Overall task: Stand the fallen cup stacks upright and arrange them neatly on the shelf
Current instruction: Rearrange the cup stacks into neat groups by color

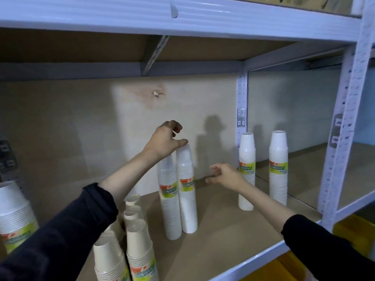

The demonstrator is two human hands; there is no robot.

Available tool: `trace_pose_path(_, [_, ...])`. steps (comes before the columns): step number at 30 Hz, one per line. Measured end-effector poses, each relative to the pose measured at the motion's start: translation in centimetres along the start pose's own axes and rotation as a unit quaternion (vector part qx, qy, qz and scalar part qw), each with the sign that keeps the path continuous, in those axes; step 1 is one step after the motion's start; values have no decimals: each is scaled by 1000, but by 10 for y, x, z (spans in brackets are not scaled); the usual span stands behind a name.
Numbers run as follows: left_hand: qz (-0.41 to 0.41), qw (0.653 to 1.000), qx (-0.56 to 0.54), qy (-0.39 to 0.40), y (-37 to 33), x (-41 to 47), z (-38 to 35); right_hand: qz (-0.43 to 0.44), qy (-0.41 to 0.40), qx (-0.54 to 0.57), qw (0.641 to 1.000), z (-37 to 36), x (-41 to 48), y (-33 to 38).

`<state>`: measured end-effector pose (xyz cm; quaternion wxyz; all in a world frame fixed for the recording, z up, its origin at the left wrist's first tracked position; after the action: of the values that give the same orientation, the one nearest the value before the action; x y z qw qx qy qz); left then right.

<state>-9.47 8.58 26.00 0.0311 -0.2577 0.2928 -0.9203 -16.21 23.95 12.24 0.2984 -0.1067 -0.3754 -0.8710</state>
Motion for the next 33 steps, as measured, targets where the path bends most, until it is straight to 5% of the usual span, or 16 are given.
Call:
trace_pose_path(9, [-44,997,-8,65,-82,14,-73,28,-134,-80,987,126,-28,-7])
trace_pose_path(18, [31,995,-22,91,-114,30,-151,-12,-179,-191,965,211,-27,-44])
trace_pose_path(25, [109,984,-29,140,-97,43,-182,-75,-221,-104,967,219,-9,-78])
trace_pose_path(33, [104,979,-71,159,-97,48,-202,-127,-225,-48,965,203,-2,-114])
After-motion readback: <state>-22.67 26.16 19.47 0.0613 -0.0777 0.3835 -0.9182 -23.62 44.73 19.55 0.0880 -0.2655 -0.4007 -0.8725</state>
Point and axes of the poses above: each hand's wrist, its own x-axis towards the middle knuckle, its own z-axis out of the back of the hand, y = z × x, the point moved 9 cm from there along x, towards the middle knuckle, and after that the axes turned 15 degrees about z, right-handed, at the moved point
